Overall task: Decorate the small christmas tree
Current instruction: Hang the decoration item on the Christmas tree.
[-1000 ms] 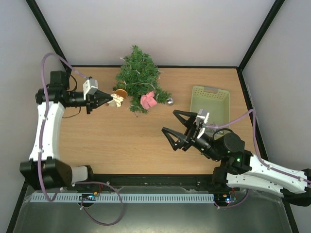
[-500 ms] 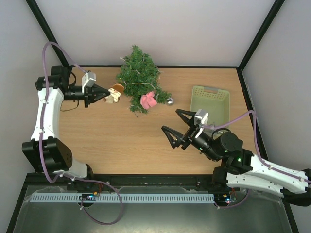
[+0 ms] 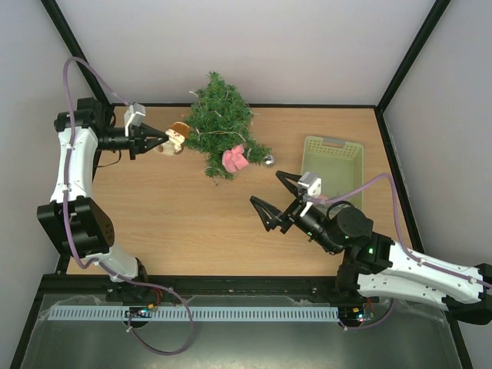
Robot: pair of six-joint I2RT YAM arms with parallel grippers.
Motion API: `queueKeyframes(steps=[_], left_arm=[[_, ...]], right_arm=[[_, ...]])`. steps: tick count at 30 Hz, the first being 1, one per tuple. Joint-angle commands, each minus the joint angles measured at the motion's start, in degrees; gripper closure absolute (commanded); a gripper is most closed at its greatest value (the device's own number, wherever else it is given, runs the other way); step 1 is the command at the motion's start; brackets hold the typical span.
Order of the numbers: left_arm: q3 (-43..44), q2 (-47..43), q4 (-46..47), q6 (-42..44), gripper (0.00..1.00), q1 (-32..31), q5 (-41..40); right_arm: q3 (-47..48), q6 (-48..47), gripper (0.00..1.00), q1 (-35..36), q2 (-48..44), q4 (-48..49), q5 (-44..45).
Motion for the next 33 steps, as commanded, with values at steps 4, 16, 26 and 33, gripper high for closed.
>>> queueKeyframes(steps=[4,16,26,33], left_arm=[[-5.9,-1.0,0.0,0.9,0.98,0.7,4.9],[-18.3,-9.8,-0.7,8.9,0.98,1.1,15.0],[-25.2,-18.5,-0.6,11.7,0.98,-0.7,19.8],[-22.5,-22.3,-0.5,8.1,0.98,-2.2,19.7]], right_arm=[[1.7,0.1,0.02,0.4,1.0,0.7,0.7],[2.5,6.3,0.02,0.4,2.1,-1.8,3.7],[4.1,9.2,0.13,0.3,8.3,-1.0,0.5],[5.0,4.4,0.17,0.3,13.9,3.3,-1.3]])
